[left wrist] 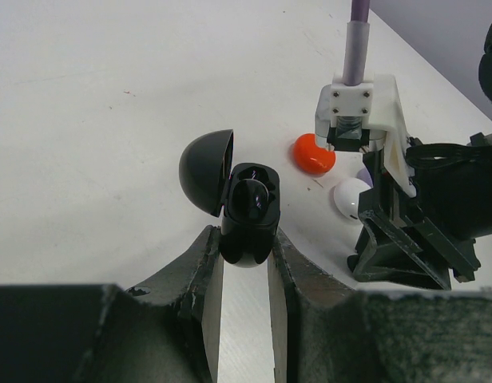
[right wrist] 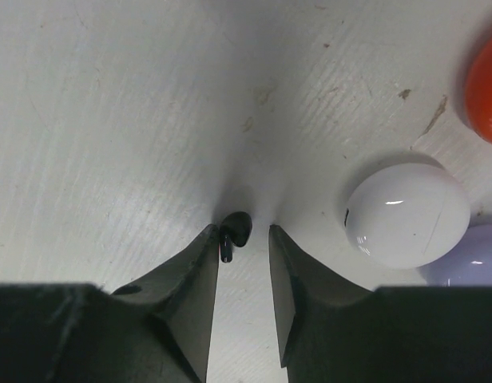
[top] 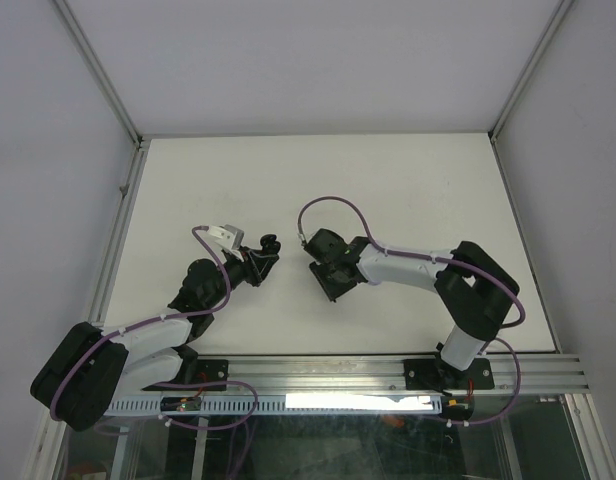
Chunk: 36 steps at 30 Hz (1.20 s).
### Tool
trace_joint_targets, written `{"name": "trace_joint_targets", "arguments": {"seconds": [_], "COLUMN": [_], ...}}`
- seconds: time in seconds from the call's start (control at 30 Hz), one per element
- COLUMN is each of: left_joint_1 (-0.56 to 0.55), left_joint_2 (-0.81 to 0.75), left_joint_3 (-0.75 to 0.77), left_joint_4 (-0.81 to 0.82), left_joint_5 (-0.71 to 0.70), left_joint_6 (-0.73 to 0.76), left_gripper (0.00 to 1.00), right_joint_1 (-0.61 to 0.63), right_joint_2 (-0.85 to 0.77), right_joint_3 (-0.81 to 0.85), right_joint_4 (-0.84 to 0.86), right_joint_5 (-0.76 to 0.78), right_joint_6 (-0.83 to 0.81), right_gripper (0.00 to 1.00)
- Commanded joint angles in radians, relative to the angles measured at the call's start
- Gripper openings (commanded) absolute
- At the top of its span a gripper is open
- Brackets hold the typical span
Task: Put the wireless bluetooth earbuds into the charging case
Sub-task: Pick up the earbud from the center of the board.
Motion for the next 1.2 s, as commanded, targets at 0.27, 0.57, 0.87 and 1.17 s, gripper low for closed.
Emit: {"name": "trace_joint_targets", "arguments": {"seconds": [0.27, 0.57, 0.87, 1.17], "left_joint_1": [0.009, 0.009, 0.008, 0.009], "left_joint_2": [-0.015, -0.013, -0.009, -0.028], "left_joint_3": [0.017, 0.02, 0.016, -0.013], "left_joint_4": [0.064, 0.063, 0.077, 0.138], "left_joint_5": [0.014, 0.016, 0.023, 0.053], "left_joint_6": [-0.007, -0.005, -0.007, -0.01], "left_gripper": [0.0, 0.0, 0.0, 0.0], "right_joint_1": [0.014, 0.033, 0.043, 0.043], "right_joint_2": [0.072, 0.123, 0.113, 0.019], "right_joint_3": [0.108, 0.155, 0.16, 0.131], "right_joint_4": [-0.065, -0.15, -0.178, -0.14], "right_joint_5": [0.026, 0.067, 0.074, 0.05], "right_joint_6": [0.019, 0.02, 0.019, 0.017], "right_gripper": [0.33, 0.29, 0.21, 0.11]}}
